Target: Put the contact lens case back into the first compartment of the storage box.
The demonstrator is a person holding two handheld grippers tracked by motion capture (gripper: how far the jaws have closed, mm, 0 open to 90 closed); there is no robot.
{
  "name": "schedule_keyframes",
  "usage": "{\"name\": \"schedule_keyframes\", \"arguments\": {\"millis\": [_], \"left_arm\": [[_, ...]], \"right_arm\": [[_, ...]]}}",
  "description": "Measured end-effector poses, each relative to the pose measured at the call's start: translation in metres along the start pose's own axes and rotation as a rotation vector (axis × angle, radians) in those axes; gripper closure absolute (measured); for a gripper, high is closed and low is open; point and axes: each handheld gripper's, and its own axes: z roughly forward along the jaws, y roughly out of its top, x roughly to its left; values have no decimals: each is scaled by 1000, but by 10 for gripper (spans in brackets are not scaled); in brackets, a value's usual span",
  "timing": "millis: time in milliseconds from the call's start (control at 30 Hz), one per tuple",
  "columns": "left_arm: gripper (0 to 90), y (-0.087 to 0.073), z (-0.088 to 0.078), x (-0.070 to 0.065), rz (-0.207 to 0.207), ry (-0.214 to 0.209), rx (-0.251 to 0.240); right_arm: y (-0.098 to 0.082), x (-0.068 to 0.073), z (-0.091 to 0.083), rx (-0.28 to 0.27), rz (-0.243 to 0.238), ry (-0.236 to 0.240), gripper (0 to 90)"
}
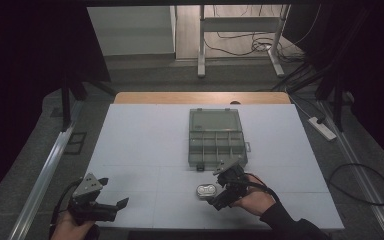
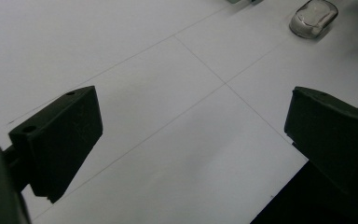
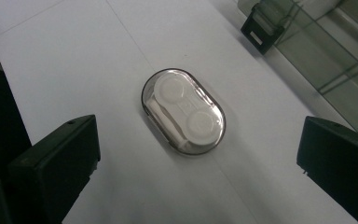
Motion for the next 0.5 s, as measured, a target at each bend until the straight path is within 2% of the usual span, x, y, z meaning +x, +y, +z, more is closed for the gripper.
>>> {"name": "schedule_keyframes", "arguments": {"millis": [233,500], "left_arm": [[41,0,0,0,2,0,0],[42,0,0,0,4,-1,-1]], "right_arm": [[7,0,11,39,-13,22,0],[11,3,22,86,-36,19,0]]}}
